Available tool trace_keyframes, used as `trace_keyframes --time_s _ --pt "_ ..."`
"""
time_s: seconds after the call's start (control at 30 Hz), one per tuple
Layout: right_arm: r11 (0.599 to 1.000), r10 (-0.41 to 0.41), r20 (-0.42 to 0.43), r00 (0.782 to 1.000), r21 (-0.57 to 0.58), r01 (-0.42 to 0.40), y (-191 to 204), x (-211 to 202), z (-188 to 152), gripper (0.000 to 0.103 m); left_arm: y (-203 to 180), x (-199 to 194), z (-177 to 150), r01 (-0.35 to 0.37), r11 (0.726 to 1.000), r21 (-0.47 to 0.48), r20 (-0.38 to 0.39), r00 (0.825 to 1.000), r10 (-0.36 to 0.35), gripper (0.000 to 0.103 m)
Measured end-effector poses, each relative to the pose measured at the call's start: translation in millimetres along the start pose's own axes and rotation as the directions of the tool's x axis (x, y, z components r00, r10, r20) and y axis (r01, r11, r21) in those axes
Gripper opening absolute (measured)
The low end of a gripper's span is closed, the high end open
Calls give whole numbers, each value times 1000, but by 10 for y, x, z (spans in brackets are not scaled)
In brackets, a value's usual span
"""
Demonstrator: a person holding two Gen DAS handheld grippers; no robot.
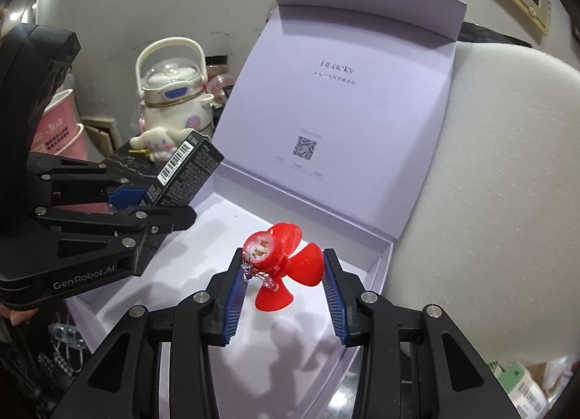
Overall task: Organize rigid objects
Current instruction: 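Carry the black box with the left tool while the right tool carries the red toy into the lavender box, then open the left tool on the black box while the right tool releases the red toy in the box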
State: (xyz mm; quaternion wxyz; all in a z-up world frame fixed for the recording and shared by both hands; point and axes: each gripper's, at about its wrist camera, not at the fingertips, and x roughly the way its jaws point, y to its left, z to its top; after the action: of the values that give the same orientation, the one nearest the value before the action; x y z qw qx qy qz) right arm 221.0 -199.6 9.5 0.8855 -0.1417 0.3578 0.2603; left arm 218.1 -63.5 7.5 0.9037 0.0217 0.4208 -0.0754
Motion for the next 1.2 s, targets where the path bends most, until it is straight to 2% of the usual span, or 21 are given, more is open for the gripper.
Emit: trace_keyframes --time_s 0.03,0.13,0.17,0.3,0.4,0.57,0.87,1.2 --pt "1000 -8 -10 1000 -4 8 2 21 4 41 4 27 6 -7 1000 -6 -13 1000 7 18" --pt "1000 -23 -31 999 -5 23 0 105 21 56 26 150 31 -40 999 -14 -71 997 39 18" --pt "1000 -19 -35 999 0 19 -4 116 12 58 30 178 35 -44 999 -13 -81 996 42 19" --pt "999 -31 -51 998 8 31 -28 117 1 60 61 272 35 -22 999 -31 -126 992 18 19" --pt "999 -42 -48 998 16 43 -54 46 -17 61 60 304 26 -36 999 -40 -151 988 29 19" --pt "998 -67 -24 997 15 68 -71 -127 -39 66 -30 192 -18 -52 999 -14 -156 987 49 19" --pt "994 -102 13 995 39 101 -145 -496 -27 68 -186 -66 -5 -53 998 16 -160 986 55 19" --pt "990 -135 65 989 48 132 -114 -937 -79 69 -289 -496 21 -51 999 17 -99 994 52 19"
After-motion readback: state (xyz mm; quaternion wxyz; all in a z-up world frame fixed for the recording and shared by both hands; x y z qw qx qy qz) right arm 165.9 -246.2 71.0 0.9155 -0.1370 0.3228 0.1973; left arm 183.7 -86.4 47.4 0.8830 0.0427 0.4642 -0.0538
